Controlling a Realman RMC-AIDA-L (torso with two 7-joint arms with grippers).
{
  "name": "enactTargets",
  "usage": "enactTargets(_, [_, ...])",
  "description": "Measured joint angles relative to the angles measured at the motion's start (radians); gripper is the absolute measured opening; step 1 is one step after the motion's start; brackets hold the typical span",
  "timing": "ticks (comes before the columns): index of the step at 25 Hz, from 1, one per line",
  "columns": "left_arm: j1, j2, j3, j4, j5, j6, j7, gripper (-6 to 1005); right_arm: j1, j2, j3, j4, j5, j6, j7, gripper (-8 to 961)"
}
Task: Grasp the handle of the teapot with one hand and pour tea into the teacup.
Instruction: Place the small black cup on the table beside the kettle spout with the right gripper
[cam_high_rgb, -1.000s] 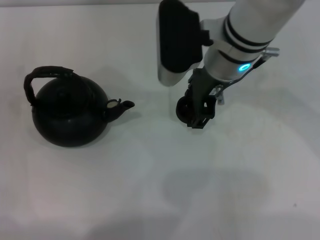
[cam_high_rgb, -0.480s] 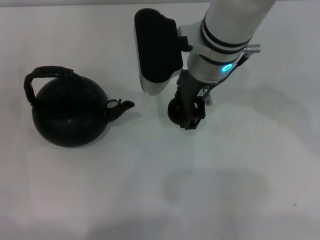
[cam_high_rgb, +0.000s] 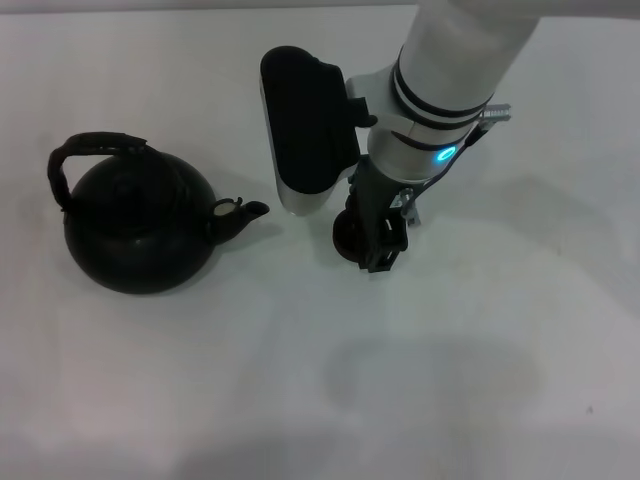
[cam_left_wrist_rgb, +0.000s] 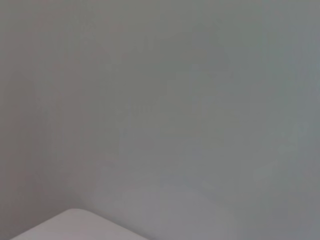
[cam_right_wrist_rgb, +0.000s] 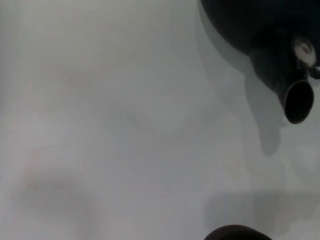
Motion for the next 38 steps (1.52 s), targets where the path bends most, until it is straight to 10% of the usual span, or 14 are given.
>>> enactTargets(38, [-0.009, 0.000, 0.000, -0.013, 0.003, 0.001, 0.003, 767, 0.002, 0.000, -0.090, 0.022, 0.041, 0.053, -0.002, 795])
